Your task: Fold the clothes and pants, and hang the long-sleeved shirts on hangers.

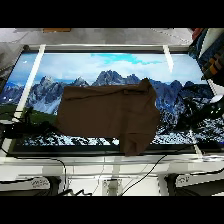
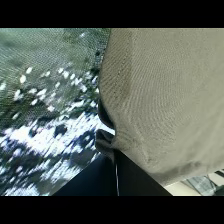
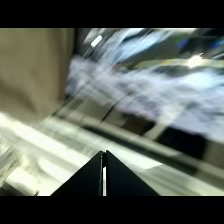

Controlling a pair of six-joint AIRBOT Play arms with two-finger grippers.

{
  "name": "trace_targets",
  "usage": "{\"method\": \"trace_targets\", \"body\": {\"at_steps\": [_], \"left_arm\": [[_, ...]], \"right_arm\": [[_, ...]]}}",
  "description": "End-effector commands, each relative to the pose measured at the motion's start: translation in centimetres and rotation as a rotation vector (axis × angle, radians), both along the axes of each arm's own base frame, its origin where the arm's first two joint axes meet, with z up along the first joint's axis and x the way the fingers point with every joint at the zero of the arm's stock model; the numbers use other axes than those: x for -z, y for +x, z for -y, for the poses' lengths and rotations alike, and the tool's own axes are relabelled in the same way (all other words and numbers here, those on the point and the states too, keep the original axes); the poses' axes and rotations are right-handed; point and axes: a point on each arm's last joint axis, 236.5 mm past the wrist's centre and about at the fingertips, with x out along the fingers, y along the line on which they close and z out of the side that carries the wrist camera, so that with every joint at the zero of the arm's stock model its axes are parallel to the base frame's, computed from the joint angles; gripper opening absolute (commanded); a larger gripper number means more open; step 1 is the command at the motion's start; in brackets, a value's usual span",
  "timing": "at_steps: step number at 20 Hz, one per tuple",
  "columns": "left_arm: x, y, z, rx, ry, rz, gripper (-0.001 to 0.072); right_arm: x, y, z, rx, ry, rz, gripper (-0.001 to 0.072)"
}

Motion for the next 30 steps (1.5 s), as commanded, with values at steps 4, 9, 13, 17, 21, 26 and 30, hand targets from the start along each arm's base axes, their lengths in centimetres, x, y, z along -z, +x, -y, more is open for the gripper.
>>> {"method": "trace_targets", "body": {"at_steps": [4, 9, 13, 17, 21, 26, 30], "left_arm": [[-1.0, 0.7, 1.0, -0.028, -0.064, 0.02, 0.0012], [-1.5, 1.5, 1.3, -0.057, -0.091, 0.04, 0.0011], [-1.6, 1.4, 1.4, -0.055, -0.095, 0.038, 0.0012], [-1.6, 1.4, 1.4, -0.053, -0.098, 0.036, 0.0011], [-2.6, 2.1, 1.6, -0.052, -0.124, 0.057, 0.0011], [-10.5, 7.0, 1.4, -0.075, -0.181, 0.27, 0.0009], [-21.0, 9.0, 0.1, -0.025, -0.012, 0.545, 0.0009]], "right_arm": [[3.9, -1.6, -6.9, 0.221, 0.191, 0.0, 0.032], [6.5, -1.6, -8.5, 0.281, 0.143, 0.009, 0.0316], [7.8, -0.1, -10.8, 0.224, 0.092, 0.09, 0.0301], [7.2, 2.1, -11.9, 0.252, 0.132, 0.177, 0.0121], [5.6, 3.3, -11.8, 0.21, 0.161, 0.216, 0.0011], [-0.7, 8.0, -11.0, 0.143, 0.186, 0.387, 0.001], [-11.1, 12.2, -9.6, 0.127, 0.102, 0.696, 0.0009]]}}
